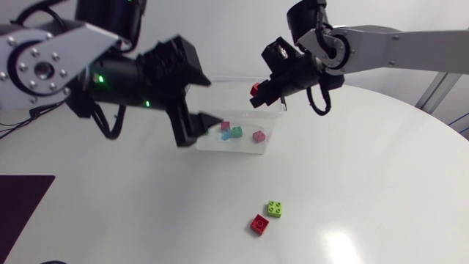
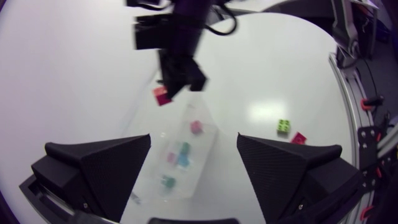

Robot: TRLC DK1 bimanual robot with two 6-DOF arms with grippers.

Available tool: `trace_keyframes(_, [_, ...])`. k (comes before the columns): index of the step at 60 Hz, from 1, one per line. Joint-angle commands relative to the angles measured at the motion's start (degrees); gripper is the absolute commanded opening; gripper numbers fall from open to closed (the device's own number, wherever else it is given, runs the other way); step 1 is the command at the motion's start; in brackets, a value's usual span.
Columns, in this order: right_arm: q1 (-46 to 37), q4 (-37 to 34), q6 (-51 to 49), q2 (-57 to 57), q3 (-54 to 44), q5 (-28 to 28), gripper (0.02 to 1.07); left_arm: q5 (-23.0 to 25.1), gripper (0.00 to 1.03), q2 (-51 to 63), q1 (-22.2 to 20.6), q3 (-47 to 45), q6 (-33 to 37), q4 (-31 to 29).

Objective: Place the duplo bricks in the container

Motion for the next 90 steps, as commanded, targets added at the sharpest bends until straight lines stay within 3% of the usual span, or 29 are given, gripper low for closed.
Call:
trace_keyframes(1, [-1.23, 0.43, 1.09, 4.74, 3.90, 0.52, 0.60, 0.72, 0.98, -0.50, -2.49, -6.21, 5.02, -2.76])
trace_keyframes(6, [-1.84, -0.10, 1.18, 6.24, 5.40, 0.52, 0.98, 0.98, 0.98, -0.59, -4.95, -9.64, 6.34, -3.20])
trace_keyframes(8, [-2.02, -0.10, 1.18, 6.15, 5.40, 0.52, 1.02, 1.07, 0.98, -0.24, -5.91, -10.60, 6.52, -3.20])
trace_keyframes(18, [-4.13, 1.31, 1.79, -2.03, -0.23, -1.15, 1.02, 1.07, 0.98, 4.69, -9.69, -12.54, 7.31, -2.06])
trace_keyframes(38, [-10.81, 1.39, -0.93, -24.44, -24.05, -7.40, 1.02, -0.07, 0.98, 16.73, -17.52, -7.70, 8.19, -2.50])
trace_keyframes(52, [-13.00, 2.36, -2.08, -32.79, -37.93, -9.50, 1.02, -1.83, 0.98, 25.08, -20.15, -0.14, 8.63, -7.95])
trace_keyframes(68, [-14.50, 2.71, -2.43, -37.27, -44.70, -11.17, 1.02, -4.12, 0.94, 31.05, -22.70, 6.36, 9.68, -13.75])
trace_keyframes(90, [-14.50, -1.77, -2.87, -43.16, -46.46, -12.40, 1.02, -5.26, 0.90, 37.12, -23.93, 12.16, 9.77, -18.14])
